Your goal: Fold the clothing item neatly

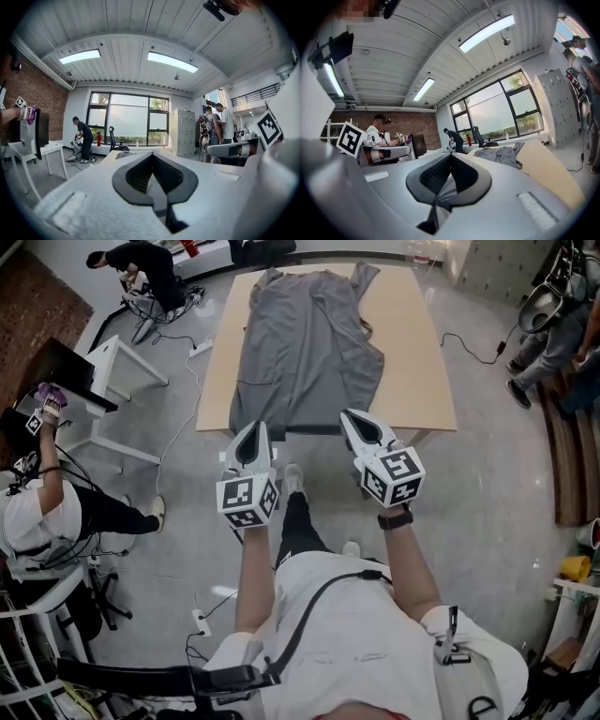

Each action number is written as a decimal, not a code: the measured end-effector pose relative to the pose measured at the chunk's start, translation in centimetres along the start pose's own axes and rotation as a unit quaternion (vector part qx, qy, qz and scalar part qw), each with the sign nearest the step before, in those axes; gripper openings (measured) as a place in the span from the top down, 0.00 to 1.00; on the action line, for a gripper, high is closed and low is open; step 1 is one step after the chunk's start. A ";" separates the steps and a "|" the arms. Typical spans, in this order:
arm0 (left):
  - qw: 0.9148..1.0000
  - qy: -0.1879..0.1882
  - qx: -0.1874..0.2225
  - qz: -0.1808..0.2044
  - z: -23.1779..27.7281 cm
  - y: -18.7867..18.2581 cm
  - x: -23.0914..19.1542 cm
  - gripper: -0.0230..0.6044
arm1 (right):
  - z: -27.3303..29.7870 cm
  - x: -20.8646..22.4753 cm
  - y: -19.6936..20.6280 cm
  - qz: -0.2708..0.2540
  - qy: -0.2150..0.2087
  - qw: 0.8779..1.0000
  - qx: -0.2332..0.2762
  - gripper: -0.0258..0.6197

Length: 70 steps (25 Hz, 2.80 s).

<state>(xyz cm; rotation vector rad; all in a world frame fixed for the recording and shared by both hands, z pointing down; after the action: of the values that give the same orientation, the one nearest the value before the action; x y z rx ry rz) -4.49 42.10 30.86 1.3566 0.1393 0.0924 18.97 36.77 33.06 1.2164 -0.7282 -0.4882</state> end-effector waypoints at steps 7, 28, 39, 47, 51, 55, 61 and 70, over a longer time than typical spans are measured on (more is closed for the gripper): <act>0.996 0.088 0.009 -0.015 12.8 -0.5 -4.4 0.96 | 10.8 3.7 0.2 0.005 0.028 1.000 0.000 0.95; 0.952 0.268 -0.150 -0.009 45.5 0.5 -15.4 0.96 | 25.3 13.4 3.7 0.075 0.232 0.962 -0.119 0.95; 0.916 0.264 -0.302 -0.006 62.3 8.2 -14.1 0.80 | 23.6 21.7 14.3 0.171 0.334 0.893 -0.249 0.74; 0.905 0.247 -0.346 -0.031 73.8 13.4 -12.9 0.75 | 26.1 22.2 20.1 0.184 0.361 0.860 -0.310 0.61; 0.905 0.217 -0.357 -0.081 79.5 14.4 -13.1 0.75 | 27.0 21.8 20.9 0.188 0.352 0.861 -0.316 0.66; 0.900 0.189 -0.378 -0.105 83.5 15.1 -13.2 0.75 | 27.1 22.6 20.9 0.190 0.341 0.868 -0.308 0.72; 0.903 0.143 -0.404 -0.039 84.7 16.7 -12.8 0.96 | 26.6 22.6 20.6 0.204 0.324 0.879 -0.283 0.78; 0.906 0.197 -0.371 -0.045 83.4 12.9 -14.5 0.96 | 23.7 20.7 18.5 0.216 0.240 0.915 -0.244 0.94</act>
<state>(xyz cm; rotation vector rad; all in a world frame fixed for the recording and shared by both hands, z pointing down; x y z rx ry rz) -5.87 -37.94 61.34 0.5522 0.4587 0.3090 15.05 12.12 59.75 0.6329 -0.3933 0.0149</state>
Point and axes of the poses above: the fingertips, and each gripper's own axes: z forward along the fingers, x to its right, y out of its underside, the point moved 8 cm from there along -z, backward along the fingers, and after that the axes turned 3 degrees about -x, right-handed, at the moved point
